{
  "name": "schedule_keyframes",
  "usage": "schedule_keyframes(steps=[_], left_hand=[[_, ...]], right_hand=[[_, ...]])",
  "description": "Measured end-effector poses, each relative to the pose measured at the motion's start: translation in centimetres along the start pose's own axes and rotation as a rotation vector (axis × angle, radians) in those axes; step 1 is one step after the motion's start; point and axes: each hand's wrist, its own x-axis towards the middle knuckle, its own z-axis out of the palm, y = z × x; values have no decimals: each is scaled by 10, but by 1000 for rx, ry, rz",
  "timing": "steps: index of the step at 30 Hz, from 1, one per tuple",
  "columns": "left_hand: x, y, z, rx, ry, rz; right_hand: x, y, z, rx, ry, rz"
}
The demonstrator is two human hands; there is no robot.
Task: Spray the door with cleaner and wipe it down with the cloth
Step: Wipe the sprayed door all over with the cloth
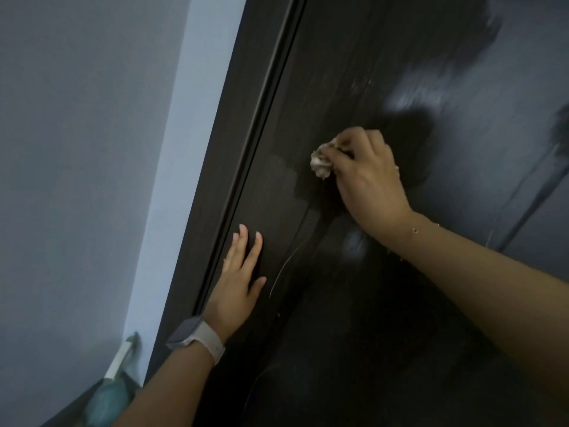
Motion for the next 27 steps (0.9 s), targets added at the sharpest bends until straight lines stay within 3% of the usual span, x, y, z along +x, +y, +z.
schedule_keyframes(steps=[3, 9, 12, 14, 17, 20, 23, 25, 27], left_hand=[[-1, 1, 4, 40, 47, -8], [-2, -7, -4, 119, 11, 55], [-3, -10, -5, 129, 10, 52], [-2, -11, -3, 123, 17, 47], [-2, -11, -1, 123, 30, 42], [-3, -12, -2, 140, 4, 46], [-4, -17, -7, 152, -31, 70], [-4, -19, -11, 170, -58, 79], [-4, -20, -13, 203, -66, 77]], right_hand=[[-24, -19, 14, 61, 15, 70], [-125, -84, 57, 185, -231, -96], [-121, -76, 57, 173, -286, -229], [-95, -59, 47, 132, -228, -269], [-54, -40, 30, 79, -71, -76], [-60, -51, 37, 79, -72, 20], [-108, -76, 60, 195, -204, -171], [-133, -84, 69, 162, -351, -352], [-132, -80, 69, 147, -388, -447]])
